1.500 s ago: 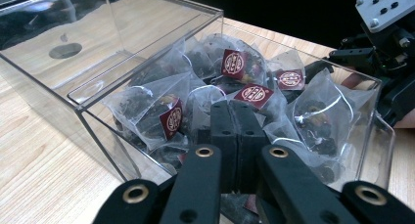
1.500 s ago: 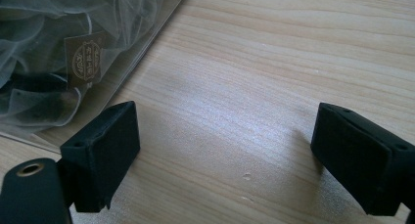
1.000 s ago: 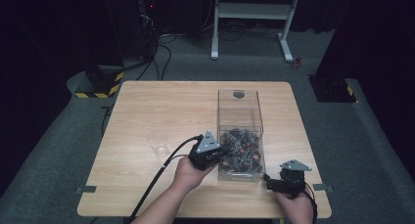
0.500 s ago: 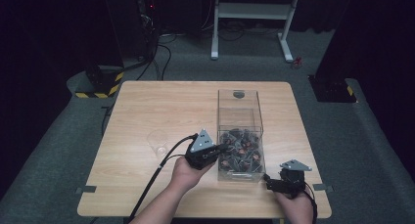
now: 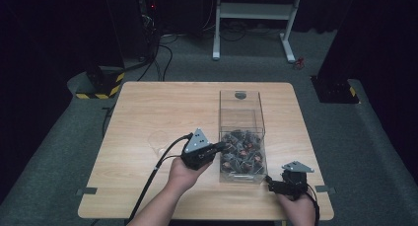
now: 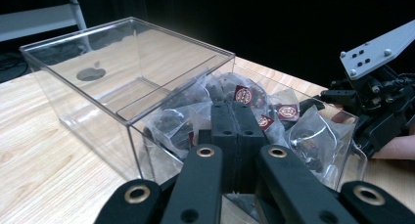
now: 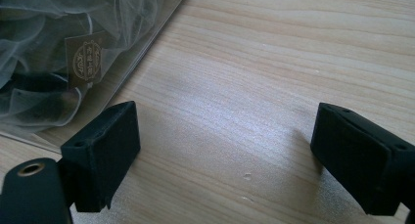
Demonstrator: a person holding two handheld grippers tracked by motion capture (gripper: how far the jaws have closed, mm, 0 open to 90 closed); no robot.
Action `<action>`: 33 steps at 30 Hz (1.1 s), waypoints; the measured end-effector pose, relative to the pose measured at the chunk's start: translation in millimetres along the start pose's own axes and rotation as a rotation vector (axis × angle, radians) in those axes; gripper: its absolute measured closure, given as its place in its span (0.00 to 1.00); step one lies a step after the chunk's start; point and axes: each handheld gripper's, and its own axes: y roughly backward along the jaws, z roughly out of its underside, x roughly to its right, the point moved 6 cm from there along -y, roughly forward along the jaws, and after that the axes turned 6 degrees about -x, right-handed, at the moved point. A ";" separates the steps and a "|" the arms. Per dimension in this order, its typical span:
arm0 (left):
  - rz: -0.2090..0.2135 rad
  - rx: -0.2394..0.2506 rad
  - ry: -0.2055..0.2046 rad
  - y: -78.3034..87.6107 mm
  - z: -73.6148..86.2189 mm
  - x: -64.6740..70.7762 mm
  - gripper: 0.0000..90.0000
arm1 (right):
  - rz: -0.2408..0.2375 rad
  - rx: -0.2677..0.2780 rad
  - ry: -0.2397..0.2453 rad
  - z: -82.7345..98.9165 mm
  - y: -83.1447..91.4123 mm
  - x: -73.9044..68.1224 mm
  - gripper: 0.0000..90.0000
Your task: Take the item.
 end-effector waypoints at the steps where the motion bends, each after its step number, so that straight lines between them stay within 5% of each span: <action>1: -0.002 0.001 0.000 1.1 0.0 -0.8 1.00 | 0.000 0.000 0.000 0.0 0.0 0.0 0.12; 33: -0.044 0.002 0.038 24.1 27.5 -21.3 1.00 | 0.000 -0.001 -0.003 -0.2 -0.1 -0.3 0.12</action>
